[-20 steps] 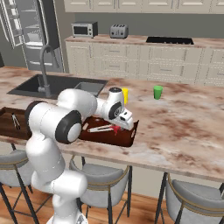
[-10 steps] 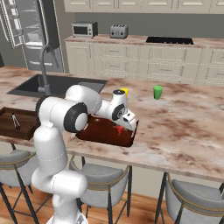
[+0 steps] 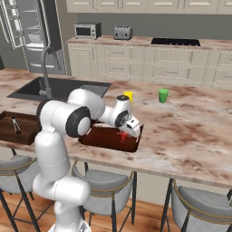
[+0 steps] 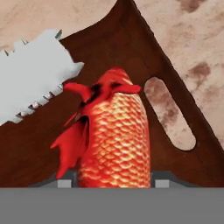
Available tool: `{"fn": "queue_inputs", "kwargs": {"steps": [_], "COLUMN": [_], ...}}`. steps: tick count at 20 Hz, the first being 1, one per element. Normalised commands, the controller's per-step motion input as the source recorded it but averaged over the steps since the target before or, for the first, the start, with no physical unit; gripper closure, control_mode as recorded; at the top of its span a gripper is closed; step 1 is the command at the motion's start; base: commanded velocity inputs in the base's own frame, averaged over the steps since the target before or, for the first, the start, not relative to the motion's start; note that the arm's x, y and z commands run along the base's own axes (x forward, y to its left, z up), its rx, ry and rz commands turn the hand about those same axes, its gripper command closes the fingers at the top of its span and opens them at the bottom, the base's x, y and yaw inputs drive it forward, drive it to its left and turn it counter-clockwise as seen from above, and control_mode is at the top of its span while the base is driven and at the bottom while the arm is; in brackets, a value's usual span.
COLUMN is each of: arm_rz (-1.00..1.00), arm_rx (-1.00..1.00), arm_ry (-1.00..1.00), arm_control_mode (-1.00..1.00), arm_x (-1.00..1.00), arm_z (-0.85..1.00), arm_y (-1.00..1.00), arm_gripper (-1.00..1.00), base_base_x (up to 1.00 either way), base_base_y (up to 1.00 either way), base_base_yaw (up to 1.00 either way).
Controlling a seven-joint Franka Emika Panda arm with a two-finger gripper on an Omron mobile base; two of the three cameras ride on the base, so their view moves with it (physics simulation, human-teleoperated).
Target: Gather the onion and avocado from the fridge and place them on a tray on the dining counter. Then gather the fishs from the fridge and place them on the other tray.
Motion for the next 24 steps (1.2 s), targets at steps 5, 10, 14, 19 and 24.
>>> {"fn": "queue_inputs", "kwargs": {"steps": [5, 10, 14, 19, 24], "arm_rz": [-0.03, -0.05, -0.07, -0.08, -0.03], "arm_rx": [0.00, 0.00, 0.00, -0.01, 0.00], "arm_ry": [-0.02, 0.00, -0.02, -0.01, 0.00], "arm_control_mode": [-1.00, -1.00, -1.00, -1.00, -1.00], "arm_x": [-0.09, 0.00, -0.12, -0.24, -0.47], "arm_z": [0.00, 0.13, 0.42, 0.79, 0.84], "arm_y": [0.09, 0.03, 0.00, 0.01, 0.11], "arm_gripper": [-1.00, -1.00, -1.00, -1.00, -1.00], "base_base_x": [0.00, 0.00, 0.00, 0.00, 0.00], "base_base_y": [0.00, 0.00, 0.00, 0.00, 0.00], "base_base_yaw": [0.00, 0.00, 0.00, 0.00, 0.00]}}
